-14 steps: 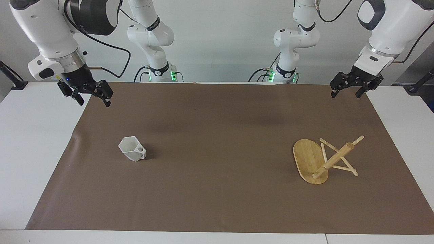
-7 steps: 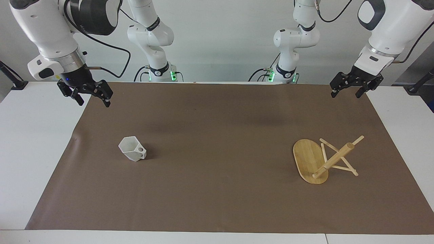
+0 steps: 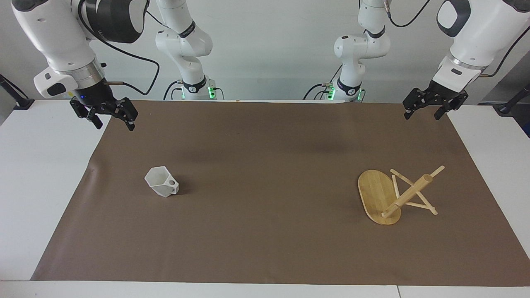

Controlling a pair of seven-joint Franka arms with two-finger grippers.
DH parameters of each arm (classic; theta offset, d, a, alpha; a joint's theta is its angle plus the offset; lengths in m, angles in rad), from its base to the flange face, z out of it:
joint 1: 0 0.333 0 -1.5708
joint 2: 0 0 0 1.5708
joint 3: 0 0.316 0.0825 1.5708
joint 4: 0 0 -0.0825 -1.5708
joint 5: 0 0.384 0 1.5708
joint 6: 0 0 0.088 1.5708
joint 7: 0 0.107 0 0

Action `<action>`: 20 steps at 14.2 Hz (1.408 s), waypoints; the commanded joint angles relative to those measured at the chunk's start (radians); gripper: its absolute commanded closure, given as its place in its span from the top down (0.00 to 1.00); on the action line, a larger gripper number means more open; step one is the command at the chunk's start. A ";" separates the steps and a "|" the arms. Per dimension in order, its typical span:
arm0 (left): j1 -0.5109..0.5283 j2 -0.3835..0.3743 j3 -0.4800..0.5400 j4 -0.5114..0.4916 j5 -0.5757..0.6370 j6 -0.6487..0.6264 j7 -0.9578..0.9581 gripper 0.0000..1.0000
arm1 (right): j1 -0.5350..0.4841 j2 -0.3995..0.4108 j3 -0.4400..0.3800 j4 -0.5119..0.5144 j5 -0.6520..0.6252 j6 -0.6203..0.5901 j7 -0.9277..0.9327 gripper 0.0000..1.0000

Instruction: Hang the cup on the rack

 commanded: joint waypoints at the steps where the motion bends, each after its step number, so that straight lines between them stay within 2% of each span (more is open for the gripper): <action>1: 0.010 -0.023 -0.008 -0.024 0.020 -0.006 -0.010 1.00 | -0.006 -0.019 0.002 -0.028 -0.006 0.021 0.008 1.00; 5: 0.010 -0.023 -0.008 -0.024 0.020 -0.006 -0.010 1.00 | -0.004 -0.025 0.002 -0.060 -0.006 0.064 0.010 1.00; 13: 0.010 -0.023 -0.008 -0.024 0.020 -0.006 -0.010 1.00 | -0.006 -0.048 -0.013 -0.293 -0.005 0.297 0.030 1.00; 20: 0.010 -0.023 -0.008 -0.024 0.020 -0.006 -0.010 1.00 | -0.006 0.006 -0.013 -0.425 -0.005 0.479 0.048 1.00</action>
